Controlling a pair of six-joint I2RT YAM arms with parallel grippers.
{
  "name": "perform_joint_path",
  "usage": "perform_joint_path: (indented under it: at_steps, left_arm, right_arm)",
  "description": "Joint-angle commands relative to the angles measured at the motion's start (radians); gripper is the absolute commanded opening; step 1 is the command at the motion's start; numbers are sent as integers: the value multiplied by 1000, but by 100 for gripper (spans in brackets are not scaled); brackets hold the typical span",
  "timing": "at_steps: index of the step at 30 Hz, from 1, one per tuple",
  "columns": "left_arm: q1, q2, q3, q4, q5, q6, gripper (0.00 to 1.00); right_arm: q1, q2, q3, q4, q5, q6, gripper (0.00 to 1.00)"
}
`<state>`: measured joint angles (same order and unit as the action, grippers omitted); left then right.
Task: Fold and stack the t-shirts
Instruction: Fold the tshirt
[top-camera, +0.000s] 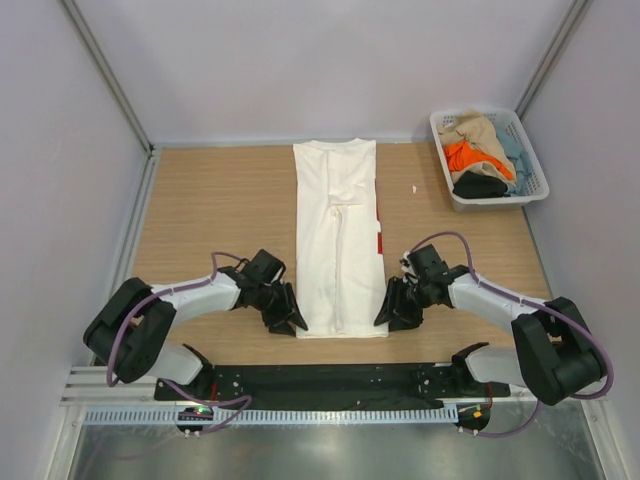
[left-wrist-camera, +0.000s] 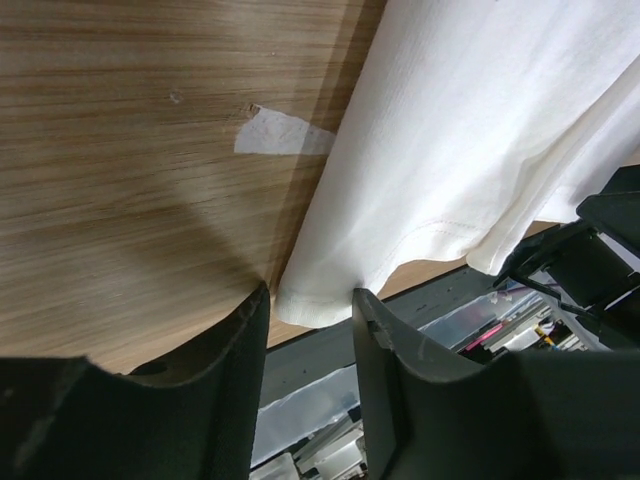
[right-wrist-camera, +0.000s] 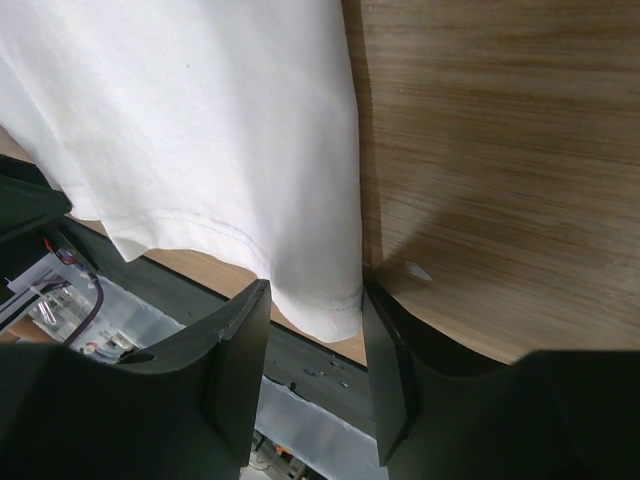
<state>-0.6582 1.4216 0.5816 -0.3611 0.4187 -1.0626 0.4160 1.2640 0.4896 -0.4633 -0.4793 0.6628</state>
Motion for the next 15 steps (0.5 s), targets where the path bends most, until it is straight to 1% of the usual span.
perform_joint_path:
  at_steps: [1,2,3,6,7,8,9,11,15]
  left_arm:
    - [-11,28,-37,21,-60,7,40]
    - [-9,28,-42,24,-63,4,37]
    - [-11,30,-51,31,-63,1,31]
    - [-11,43,-51,51,-57,-5,19]
    - [-9,48,-51,51,-55,-5,10]
    - [-9,48,-51,53,-55,-2,6]
    - [-11,46,-52,53,-57,1,0]
    - [-9,22,-54,31,-69,10,0]
    - [-9,-32,-77,4,-80,24,0]
  right_arm:
    - [1,15,-23,0,8,4,48]
    - [1,20,-26,5,8,4,42]
    - [1,23,-32,3,13,6,39]
    - [3,14,-48,9,19,15,30]
    - [1,11,-52,8,21,17,27]
    - [1,5,-55,3,22,20,20]
    - [1,0,-62,-3,24,21,16]
    - [1,-17,-69,-15,31,21,11]
    - [1,-51,-103,-35,54,18,9]
